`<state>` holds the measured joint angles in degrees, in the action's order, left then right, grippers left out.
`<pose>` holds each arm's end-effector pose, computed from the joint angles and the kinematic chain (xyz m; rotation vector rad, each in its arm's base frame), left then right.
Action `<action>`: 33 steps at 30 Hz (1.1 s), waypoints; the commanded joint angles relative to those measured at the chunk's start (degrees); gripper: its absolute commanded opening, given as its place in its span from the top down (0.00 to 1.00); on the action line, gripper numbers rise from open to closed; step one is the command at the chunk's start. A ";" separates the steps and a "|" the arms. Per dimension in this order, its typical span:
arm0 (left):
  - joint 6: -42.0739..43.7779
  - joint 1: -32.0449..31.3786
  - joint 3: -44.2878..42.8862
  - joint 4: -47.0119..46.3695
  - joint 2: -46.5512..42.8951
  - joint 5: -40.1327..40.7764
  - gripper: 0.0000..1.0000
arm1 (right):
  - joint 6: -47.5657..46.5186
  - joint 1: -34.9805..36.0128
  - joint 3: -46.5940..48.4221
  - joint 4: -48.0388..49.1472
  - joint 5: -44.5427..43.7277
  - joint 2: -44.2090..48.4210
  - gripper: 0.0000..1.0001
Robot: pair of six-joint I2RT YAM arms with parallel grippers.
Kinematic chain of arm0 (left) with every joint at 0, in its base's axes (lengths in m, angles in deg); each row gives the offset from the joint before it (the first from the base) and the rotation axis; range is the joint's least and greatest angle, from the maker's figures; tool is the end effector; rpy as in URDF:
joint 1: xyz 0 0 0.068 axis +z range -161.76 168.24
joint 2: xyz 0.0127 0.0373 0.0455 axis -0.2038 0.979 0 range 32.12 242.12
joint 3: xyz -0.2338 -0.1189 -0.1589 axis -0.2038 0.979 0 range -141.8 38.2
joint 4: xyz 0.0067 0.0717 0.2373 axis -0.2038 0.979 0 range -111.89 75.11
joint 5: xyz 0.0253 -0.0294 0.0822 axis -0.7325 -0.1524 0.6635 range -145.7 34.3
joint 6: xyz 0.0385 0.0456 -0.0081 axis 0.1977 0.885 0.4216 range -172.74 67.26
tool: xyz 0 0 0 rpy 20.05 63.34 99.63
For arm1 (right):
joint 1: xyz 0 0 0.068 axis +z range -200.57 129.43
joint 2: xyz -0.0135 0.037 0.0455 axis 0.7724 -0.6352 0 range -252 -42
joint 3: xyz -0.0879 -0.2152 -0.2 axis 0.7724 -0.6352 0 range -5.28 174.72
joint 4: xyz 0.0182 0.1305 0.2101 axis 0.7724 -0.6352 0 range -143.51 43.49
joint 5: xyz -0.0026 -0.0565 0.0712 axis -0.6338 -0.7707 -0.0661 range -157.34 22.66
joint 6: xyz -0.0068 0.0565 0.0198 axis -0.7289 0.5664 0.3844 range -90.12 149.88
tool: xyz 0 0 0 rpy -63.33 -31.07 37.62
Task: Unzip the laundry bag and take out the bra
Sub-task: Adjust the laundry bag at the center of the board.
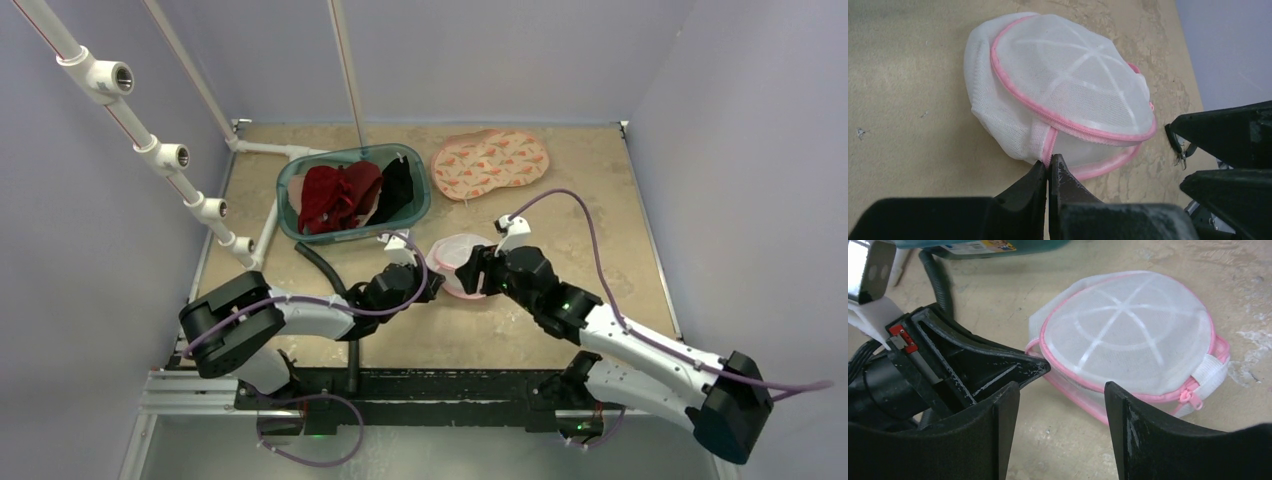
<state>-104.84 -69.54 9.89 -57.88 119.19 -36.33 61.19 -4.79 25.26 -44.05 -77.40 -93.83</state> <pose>0.1632 -0.2312 0.2010 -0.1308 2.0590 -0.9145 0.1335 0.1261 0.2825 -0.1244 1.9610 0.7393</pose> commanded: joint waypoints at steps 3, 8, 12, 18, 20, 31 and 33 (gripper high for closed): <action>-2.42 1.13 -3.44 1.79 0.82 -1.97 1.00 | -2.44 7.28 6.78 -5.97 -19.03 -7.54 0.32; -2.26 1.51 -4.03 2.86 0.36 -2.15 1.00 | -2.68 8.81 10.15 -8.08 -24.34 -13.11 0.32; -2.08 2.02 -4.14 3.37 -0.30 -2.30 1.00 | -3.24 9.26 11.48 -9.73 -27.19 -15.10 0.32; -1.95 2.46 -4.44 3.78 -1.01 -3.09 1.00 | -4.06 9.75 13.09 -10.94 -29.06 -18.84 0.34; -1.87 2.62 -4.75 4.11 -1.10 -3.12 1.00 | -4.72 11.03 13.06 -9.95 -29.13 -18.45 0.34; -0.70 3.90 -7.31 6.02 -1.18 -4.74 1.00 | -5.95 15.03 10.98 -8.99 -29.35 -15.19 0.27; -0.85 3.85 -7.13 6.19 -1.49 -4.78 1.00 | -3.57 15.01 12.41 -12.04 -31.05 -18.12 0.29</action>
<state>-106.10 -66.13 4.40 -52.06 119.54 -40.15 54.99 10.14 36.08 -52.29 -104.37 -107.89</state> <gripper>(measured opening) 0.011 0.726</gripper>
